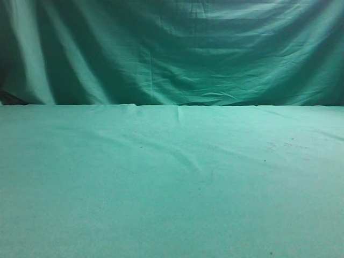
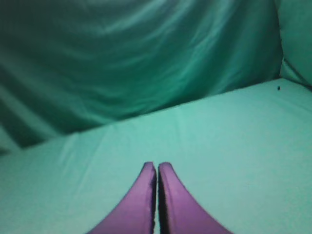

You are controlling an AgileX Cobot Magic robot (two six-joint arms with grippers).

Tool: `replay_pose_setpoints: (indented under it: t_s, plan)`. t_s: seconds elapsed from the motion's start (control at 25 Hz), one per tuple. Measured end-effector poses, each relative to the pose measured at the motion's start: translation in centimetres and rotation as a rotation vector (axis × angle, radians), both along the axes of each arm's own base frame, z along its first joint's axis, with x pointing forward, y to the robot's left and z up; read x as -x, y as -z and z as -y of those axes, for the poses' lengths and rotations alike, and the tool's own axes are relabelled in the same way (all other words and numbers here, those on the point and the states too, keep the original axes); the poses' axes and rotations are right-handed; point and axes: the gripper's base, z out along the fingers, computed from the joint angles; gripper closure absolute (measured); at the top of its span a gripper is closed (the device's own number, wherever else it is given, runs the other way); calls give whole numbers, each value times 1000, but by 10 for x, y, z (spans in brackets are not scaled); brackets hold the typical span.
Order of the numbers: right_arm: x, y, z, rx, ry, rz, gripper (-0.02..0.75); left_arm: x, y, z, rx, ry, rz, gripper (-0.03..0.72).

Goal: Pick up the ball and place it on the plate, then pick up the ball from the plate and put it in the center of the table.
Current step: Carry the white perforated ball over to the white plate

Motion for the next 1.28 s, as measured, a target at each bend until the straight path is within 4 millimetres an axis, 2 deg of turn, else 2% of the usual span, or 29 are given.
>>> replay_pose_setpoints:
  t_s: [0.16, 0.24, 0.32, 0.48, 0.6, 0.72, 0.88, 1.12, 1.28]
  plan:
    - [-1, -14, 4, -135, 44, 133, 738, 1, 4, -12, -15, 0, 0, 383]
    - [0, -16, 4, -120, 44, 141, 738, 0, 4, -11, -15, 6, 19, 383]
    - [0, -27, 2, -46, 26, 135, 738, -2, 4, -11, -15, 11, 36, 383]
    - [-12, -54, -4, 125, -47, -41, 738, -6, 3, -11, -13, 19, 82, 383]
    - [-29, -68, -11, 171, -125, -249, 738, -9, 4, -11, -14, 23, 99, 383]
    - [-47, -77, -15, 181, -157, -352, 738, -15, 13, -11, -27, 29, 76, 383]
    - [-61, -74, -20, 140, -193, -454, 738, -23, 28, -15, -75, 47, 28, 383]
    - [-77, -80, -29, 300, -356, -609, 738, -35, 49, -15, -89, 67, -19, 383]
    - [-98, -80, -39, 396, -441, -750, 738, -42, 63, -15, -87, 74, -45, 383]
